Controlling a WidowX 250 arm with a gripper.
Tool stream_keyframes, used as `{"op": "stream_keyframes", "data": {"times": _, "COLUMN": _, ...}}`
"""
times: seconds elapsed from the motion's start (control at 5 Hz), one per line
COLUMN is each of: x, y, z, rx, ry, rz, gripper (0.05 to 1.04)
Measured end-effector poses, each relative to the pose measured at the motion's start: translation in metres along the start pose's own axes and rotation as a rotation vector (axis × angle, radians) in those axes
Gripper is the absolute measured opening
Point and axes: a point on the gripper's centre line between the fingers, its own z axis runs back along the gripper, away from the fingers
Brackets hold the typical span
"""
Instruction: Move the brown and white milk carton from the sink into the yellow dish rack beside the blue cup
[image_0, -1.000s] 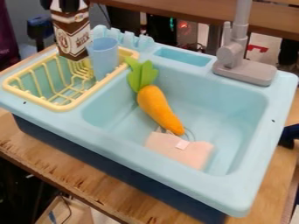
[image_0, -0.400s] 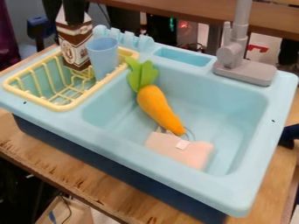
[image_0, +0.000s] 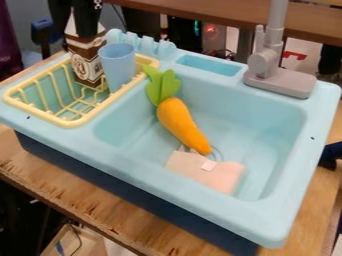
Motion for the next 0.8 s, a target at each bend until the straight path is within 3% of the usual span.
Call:
{"op": "stream_keyframes", "data": {"times": 0.2, "x": 0.003, "y": -0.001, "z": -0.001, "rx": -0.005, "ry": -0.021, "rz": -0.008, "gripper": 0.85}}
{"op": "stream_keyframes", "data": {"times": 0.4, "x": 0.005, "y": 0.0, "z": -0.016, "rx": -0.034, "ry": 0.018, "rz": -0.015, "gripper": 1.013}}
{"op": "stream_keyframes", "data": {"times": 0.8, "x": -0.008, "y": -0.005, "z": 0.001, "rx": -0.045, "ry": 0.097, "rz": 0.083, "gripper": 1.008}}
